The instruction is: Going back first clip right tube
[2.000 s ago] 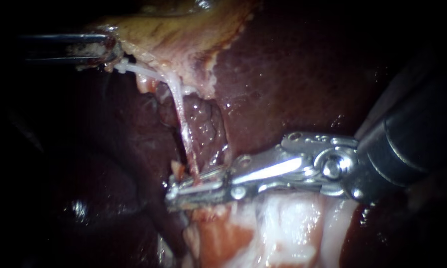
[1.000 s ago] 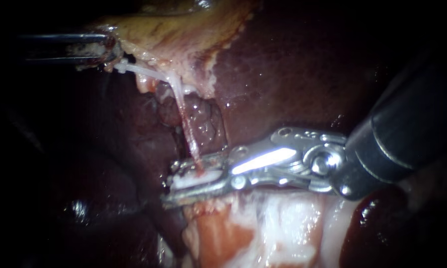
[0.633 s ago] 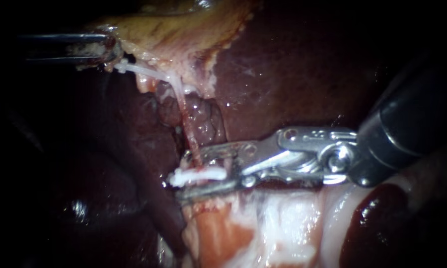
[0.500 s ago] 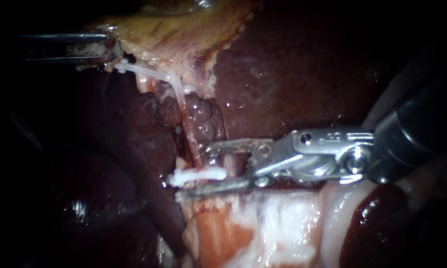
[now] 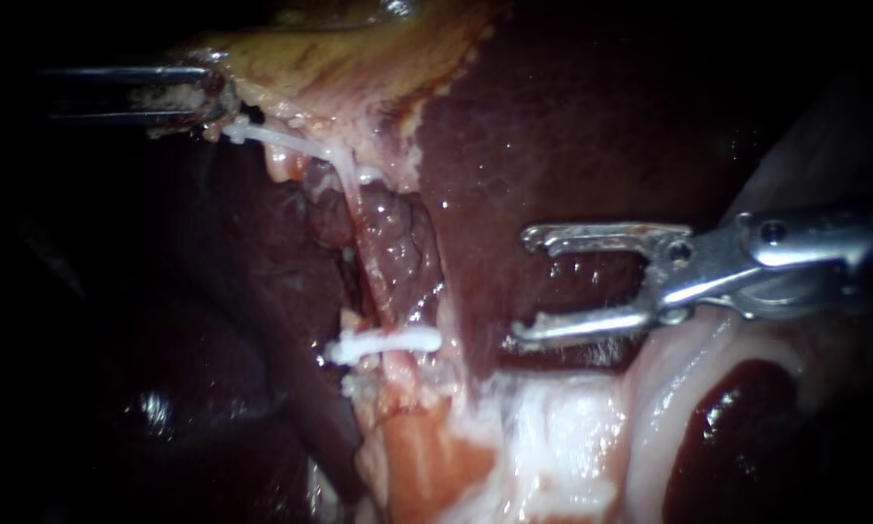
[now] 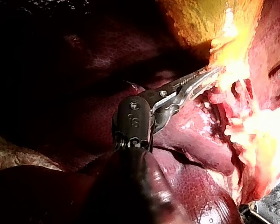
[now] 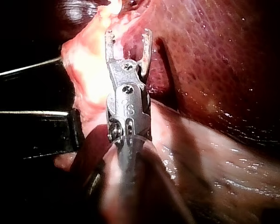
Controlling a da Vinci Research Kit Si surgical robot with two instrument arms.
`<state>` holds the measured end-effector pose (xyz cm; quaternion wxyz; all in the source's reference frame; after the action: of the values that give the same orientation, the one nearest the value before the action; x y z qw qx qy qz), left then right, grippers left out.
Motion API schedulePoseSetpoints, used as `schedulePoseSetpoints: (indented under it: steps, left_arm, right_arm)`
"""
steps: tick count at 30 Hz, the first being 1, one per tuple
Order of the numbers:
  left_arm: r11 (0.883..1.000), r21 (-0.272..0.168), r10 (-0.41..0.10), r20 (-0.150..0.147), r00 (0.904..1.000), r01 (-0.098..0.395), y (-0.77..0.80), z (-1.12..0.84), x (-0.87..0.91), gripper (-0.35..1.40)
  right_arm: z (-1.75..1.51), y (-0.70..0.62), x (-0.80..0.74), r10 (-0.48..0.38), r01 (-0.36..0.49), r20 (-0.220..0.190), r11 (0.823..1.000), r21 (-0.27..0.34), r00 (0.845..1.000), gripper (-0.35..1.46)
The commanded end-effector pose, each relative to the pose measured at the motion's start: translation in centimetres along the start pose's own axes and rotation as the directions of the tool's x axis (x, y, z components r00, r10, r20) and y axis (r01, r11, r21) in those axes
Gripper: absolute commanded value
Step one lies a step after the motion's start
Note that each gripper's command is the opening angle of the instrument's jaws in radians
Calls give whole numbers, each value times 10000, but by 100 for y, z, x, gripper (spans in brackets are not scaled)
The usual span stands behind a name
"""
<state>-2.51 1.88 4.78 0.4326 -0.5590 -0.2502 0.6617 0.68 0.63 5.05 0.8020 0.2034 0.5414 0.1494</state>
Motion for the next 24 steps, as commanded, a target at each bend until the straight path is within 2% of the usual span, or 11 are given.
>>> schedulePoseSetpoints:
  steps: [1,8,12,18,24]
  left_arm:
    - [10000,3,3,0,10000,-3,-1,0,-1,-35]
    - [10000,35,25,-17,10000,-25,0,5,-4,-35]
    - [9999,136,97,-67,9999,-96,-4,19,-16,-35]
    - [9999,47,137,-27,9999,-137,-12,41,-32,-35]
    - [9999,-16,119,47,9999,-119,-14,54,-38,-35]
  right_arm:
    - [-1,0,-1,-6,6,1,10000,6,10000,50]
    - [-6,-1,-3,-19,19,1,10000,70,10000,50]
    - [-7,-2,-2,-21,21,1,10000,75,10000,50]
    - [-7,-3,-3,-25,25,1,10000,77,10000,50]
    - [-6,-3,-3,-28,28,1,10000,78,10000,50]
